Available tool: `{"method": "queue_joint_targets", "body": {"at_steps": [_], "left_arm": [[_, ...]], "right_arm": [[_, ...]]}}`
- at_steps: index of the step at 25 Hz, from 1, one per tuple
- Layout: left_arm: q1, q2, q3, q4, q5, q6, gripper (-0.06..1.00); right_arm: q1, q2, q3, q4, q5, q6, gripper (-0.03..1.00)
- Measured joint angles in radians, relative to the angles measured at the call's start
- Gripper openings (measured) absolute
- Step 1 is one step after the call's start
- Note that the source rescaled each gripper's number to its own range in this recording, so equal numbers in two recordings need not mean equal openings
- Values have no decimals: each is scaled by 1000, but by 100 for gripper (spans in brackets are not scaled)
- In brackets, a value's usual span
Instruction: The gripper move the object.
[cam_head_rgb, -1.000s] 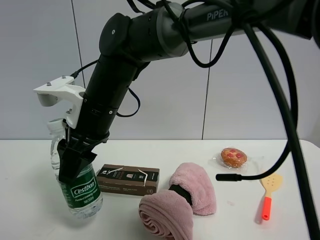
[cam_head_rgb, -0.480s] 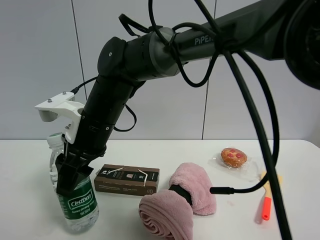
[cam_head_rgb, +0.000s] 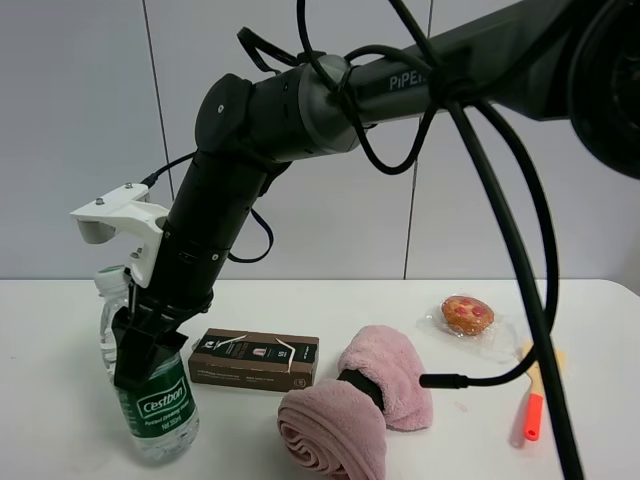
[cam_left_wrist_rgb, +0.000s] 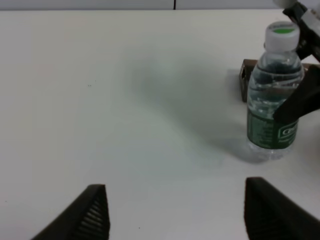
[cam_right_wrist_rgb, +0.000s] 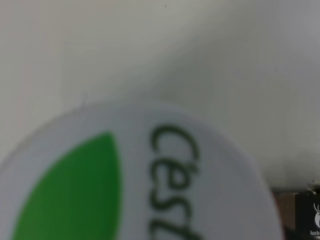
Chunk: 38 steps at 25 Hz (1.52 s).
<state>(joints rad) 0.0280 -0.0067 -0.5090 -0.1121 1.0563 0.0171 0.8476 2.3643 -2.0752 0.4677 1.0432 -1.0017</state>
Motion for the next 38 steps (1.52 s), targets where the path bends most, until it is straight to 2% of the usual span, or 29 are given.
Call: {"method": "queue_joint_targets", "body": {"at_steps": [5,10,16,18,21,24,33,38], "left_arm": [[0,0,0,0,0,0,100],[0,0,0,0,0,0,100],[0,0,0,0,0,0,100],[0,0,0,0,0,0,100],[0,0,0,0,0,0,100],[0,0,0,0,0,0,100],[0,0,0,0,0,0,100],[0,0,0,0,0,0,100]], "right_arm": [[0,0,0,0,9,-1,0],[0,-3,-2,8,17,-1,16],[0,-9,-4,10,42,-1,21],[0,-9,-5,10,53,3,30],[0,-9,-5,11,61,39,54],[0,-23,-5,3,62,74,64],[0,-186,-5,-100,85,172,67],[0,-327,-5,-246,90,296,67]]}}
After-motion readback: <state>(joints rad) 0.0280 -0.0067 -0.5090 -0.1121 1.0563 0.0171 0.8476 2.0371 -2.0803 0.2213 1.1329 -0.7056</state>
